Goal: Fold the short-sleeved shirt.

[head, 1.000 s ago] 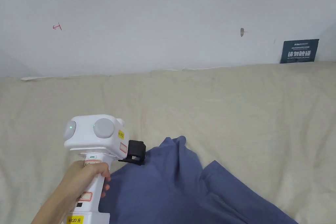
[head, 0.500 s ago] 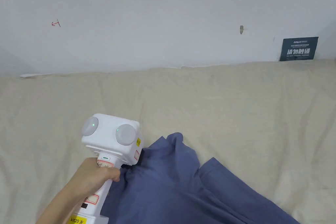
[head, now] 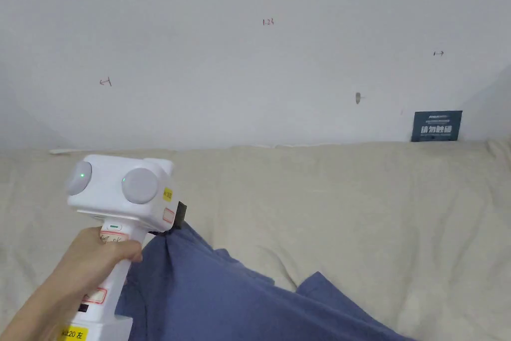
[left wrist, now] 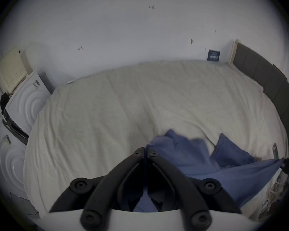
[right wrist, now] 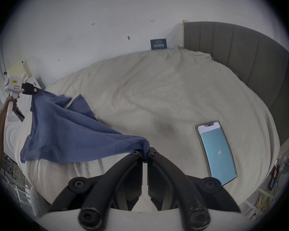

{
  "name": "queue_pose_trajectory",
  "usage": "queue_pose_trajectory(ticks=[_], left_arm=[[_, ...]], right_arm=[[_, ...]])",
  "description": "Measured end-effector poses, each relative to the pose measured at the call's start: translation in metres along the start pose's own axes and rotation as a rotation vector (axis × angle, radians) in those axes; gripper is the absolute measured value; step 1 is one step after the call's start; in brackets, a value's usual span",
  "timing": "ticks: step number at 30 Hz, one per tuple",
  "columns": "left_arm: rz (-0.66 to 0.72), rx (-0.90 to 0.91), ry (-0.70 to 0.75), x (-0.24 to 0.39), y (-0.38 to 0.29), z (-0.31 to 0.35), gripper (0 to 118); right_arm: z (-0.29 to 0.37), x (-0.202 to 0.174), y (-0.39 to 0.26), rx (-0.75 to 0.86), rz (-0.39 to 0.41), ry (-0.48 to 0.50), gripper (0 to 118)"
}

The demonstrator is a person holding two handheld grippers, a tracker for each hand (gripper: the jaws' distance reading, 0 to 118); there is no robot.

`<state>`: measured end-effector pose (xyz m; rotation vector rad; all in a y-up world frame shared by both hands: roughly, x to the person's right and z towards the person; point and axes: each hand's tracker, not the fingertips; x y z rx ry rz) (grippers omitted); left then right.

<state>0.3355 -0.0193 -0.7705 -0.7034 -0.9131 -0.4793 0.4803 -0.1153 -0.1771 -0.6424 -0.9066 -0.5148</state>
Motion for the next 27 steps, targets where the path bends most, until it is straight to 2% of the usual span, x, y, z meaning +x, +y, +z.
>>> queue_pose_trajectory(ticks=[5,9,11,14,18,23,27], left_arm=[[0.04,0.163,0.06,-0.022,-0.008,0.1,1],[0.093,0.287,0.081,-0.037,-0.018,0.172,1],[0.088,0.306,0.114,-0.042,-0.024,0.202,1],[0.1,0.351,0.161,-0.051,-0.028,0.235,1],[0.145,0.361,0.147,-0.066,-0.028,0.263,1],[0.185,0.449,0.158,-0.081,-0.011,0.303,1],[0.208,0.491,0.194,-0.094,0.014,0.328,1]], right_arm=[[0.021,-0.014,0.037,0.086,0.013,0.036,3],[0.042,-0.035,0.072,0.164,0.084,0.045,3],[0.053,-0.046,0.094,0.19,0.073,0.067,3],[0.066,-0.06,0.125,0.242,0.069,0.114,3],[0.083,-0.081,0.162,0.283,0.105,0.13,3],[0.115,-0.095,0.221,0.363,0.095,0.15,3],[0.144,-0.095,0.268,0.466,0.035,0.18,3]])
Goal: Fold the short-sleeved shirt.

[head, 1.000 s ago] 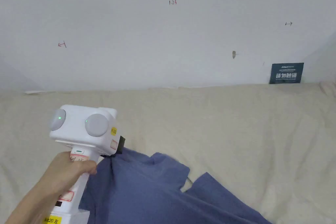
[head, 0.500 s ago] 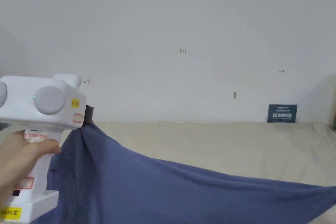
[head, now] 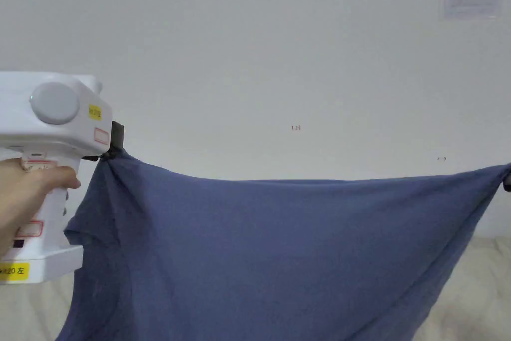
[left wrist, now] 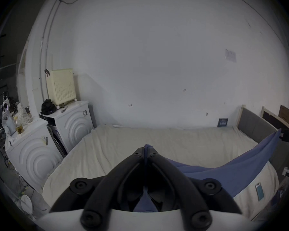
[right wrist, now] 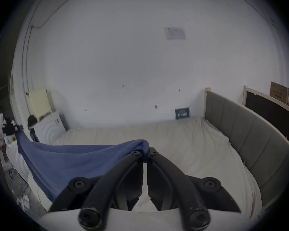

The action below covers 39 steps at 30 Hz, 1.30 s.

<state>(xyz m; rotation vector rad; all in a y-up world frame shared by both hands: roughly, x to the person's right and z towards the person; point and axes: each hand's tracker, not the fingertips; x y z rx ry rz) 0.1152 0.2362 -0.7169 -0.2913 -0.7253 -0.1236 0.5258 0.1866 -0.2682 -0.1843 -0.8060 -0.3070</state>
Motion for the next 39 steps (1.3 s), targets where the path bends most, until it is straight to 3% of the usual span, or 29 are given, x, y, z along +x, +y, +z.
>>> queue_pose_trajectory(ticks=[9,13,22,35,39], left_arm=[[0.018,0.064,0.011,0.002,0.05,-0.014,1],[0.033,0.083,0.007,0.011,0.068,-0.03,1],[-0.044,0.057,0.018,0.04,0.104,-0.106,1],[0.03,0.112,0.019,0.049,0.195,-0.206,1],[0.035,0.21,0.047,0.045,0.206,-0.209,1]], right_arm=[[0.009,-0.013,0.07,0.073,0.058,-0.047,3],[-0.008,-0.008,0.081,0.063,0.041,-0.061,3],[-0.081,0.005,0.115,0.045,-0.015,-0.084,3],[-0.185,-0.013,0.191,0.073,0.027,-0.15,3],[-0.196,-0.017,0.199,0.11,-0.028,-0.102,3]])
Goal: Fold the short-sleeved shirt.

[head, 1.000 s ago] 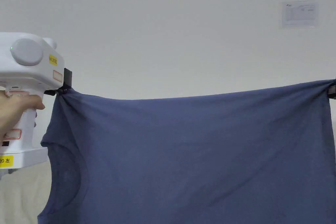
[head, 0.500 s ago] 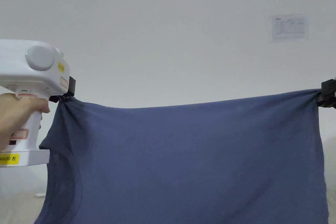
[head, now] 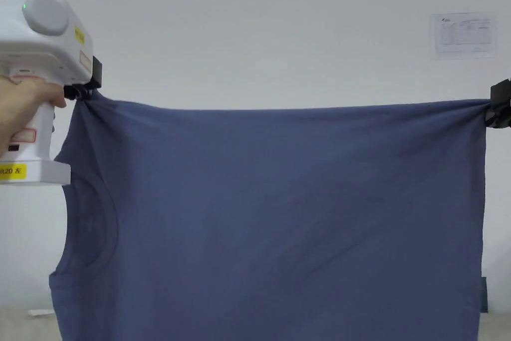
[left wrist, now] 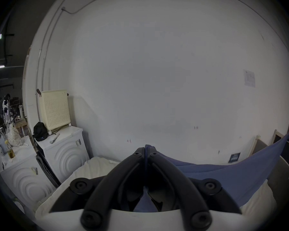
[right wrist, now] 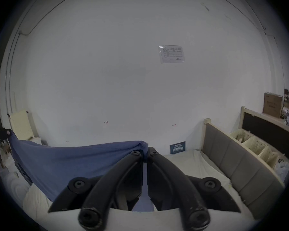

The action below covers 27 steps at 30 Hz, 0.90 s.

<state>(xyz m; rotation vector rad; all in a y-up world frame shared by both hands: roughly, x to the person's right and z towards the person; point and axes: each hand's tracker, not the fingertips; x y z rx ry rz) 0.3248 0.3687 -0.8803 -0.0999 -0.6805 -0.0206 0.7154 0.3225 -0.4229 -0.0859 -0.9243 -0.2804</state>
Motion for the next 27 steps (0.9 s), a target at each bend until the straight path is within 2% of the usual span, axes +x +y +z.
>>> queue_pose_trajectory(ticks=[2,6,7,10,11,14,15,17,19,21,25,27], left_arm=[[0.012,-0.028,0.008,-0.003,-0.004,0.0,1],[-0.033,-0.044,0.025,-0.001,-0.027,-0.005,1],[-0.024,-0.057,0.02,-0.002,-0.039,-0.008,1],[0.0,-0.129,-0.006,-0.001,-0.084,-0.018,1],[-0.015,-0.164,-0.01,0.001,-0.105,-0.021,1],[-0.074,-0.274,0.006,0.008,-0.175,-0.032,1],[-0.08,-0.293,0.008,0.01,-0.194,-0.034,1],[-0.078,-0.392,-0.015,0.01,-0.248,-0.045,1],[-0.055,-0.488,-0.03,0.011,-0.302,-0.047,1],[-0.039,-0.538,-0.039,0.013,-0.348,-0.039,1],[-0.122,-0.666,-0.059,0.015,-0.429,-0.018,1],[-0.047,-0.716,-0.07,0.007,-0.452,-0.007,1]], right_arm=[[-0.002,-0.001,-0.007,0.002,-0.008,0.018,3],[-0.003,0.0,-0.01,-0.042,0.048,0.004,3],[-0.021,0.004,-0.023,-0.062,0.056,0.047,3],[-0.026,0.013,-0.037,-0.134,0.038,0.044,3],[-0.019,0.015,-0.103,-0.17,-0.032,-0.063,3],[-0.023,0.027,-0.164,-0.268,-0.057,-0.065,3],[-0.038,0.036,-0.17,-0.258,-0.047,-0.096,3],[-0.04,0.045,-0.214,-0.329,-0.048,-0.108,3],[-0.057,0.057,-0.254,-0.437,-0.041,-0.066,3],[-0.057,0.068,-0.294,-0.496,-0.072,-0.058,3],[-0.042,0.088,-0.368,-0.607,-0.098,-0.094,3],[-0.025,0.096,-0.399,-0.636,-0.13,-0.089,3]])
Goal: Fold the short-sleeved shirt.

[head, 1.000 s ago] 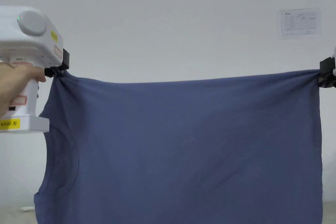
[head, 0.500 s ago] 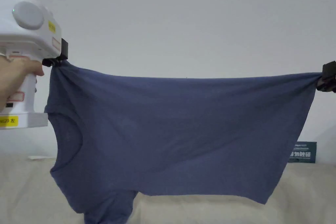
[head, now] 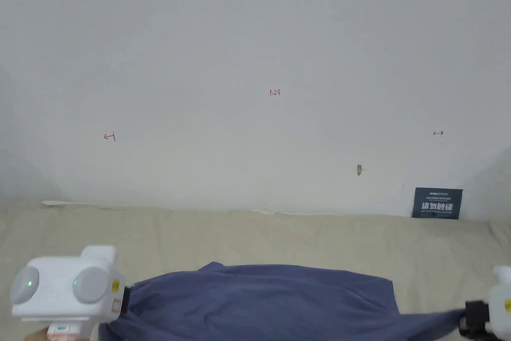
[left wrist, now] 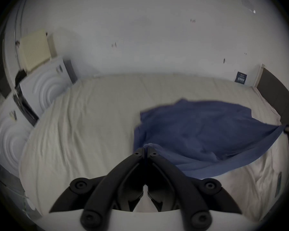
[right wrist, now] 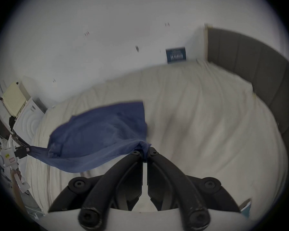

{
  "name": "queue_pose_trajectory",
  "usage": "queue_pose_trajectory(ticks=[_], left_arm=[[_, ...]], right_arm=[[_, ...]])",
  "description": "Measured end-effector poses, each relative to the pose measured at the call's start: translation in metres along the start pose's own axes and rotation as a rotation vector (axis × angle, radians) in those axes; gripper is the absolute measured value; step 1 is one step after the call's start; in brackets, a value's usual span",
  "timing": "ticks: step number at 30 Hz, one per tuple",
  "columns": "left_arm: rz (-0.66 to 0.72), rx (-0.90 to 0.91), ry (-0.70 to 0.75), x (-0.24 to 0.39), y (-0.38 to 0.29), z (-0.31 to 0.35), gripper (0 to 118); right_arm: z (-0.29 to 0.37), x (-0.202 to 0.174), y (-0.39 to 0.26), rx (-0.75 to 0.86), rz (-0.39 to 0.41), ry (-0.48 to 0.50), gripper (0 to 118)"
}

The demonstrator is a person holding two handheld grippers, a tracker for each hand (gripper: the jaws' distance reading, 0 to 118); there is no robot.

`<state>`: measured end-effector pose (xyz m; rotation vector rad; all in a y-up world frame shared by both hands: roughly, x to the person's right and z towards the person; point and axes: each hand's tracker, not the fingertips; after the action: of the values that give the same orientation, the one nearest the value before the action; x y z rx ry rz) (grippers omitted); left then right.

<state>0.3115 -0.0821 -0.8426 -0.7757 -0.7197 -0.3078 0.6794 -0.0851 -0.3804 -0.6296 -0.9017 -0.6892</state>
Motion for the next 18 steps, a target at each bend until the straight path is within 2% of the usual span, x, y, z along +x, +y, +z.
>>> queue_pose_trajectory(ticks=[2,4,7,11,15,18], left_arm=[[0.08,0.016,-0.017,-0.011,-0.019,0.0,1],[0.051,0.006,-0.003,-0.016,-0.031,0.003,1],[0.084,-0.017,-0.004,-0.031,-0.047,0.013,1],[0.091,-0.015,-0.012,-0.043,-0.07,0.045,1],[0.093,-0.037,-0.026,-0.054,-0.095,0.066,1],[0.117,-0.027,-0.042,-0.058,-0.127,0.096,1]], right_arm=[[-0.007,0.013,-0.025,-0.038,-0.009,-0.006,3],[-0.008,0.028,-0.045,-0.062,-0.017,-0.016,3],[0.001,0.047,-0.071,-0.075,-0.068,-0.002,3],[0.024,0.065,-0.095,-0.086,-0.078,-0.001,3],[0.056,0.076,-0.115,-0.067,-0.079,0.009,3],[0.093,0.071,-0.146,-0.057,-0.063,0.015,3]])
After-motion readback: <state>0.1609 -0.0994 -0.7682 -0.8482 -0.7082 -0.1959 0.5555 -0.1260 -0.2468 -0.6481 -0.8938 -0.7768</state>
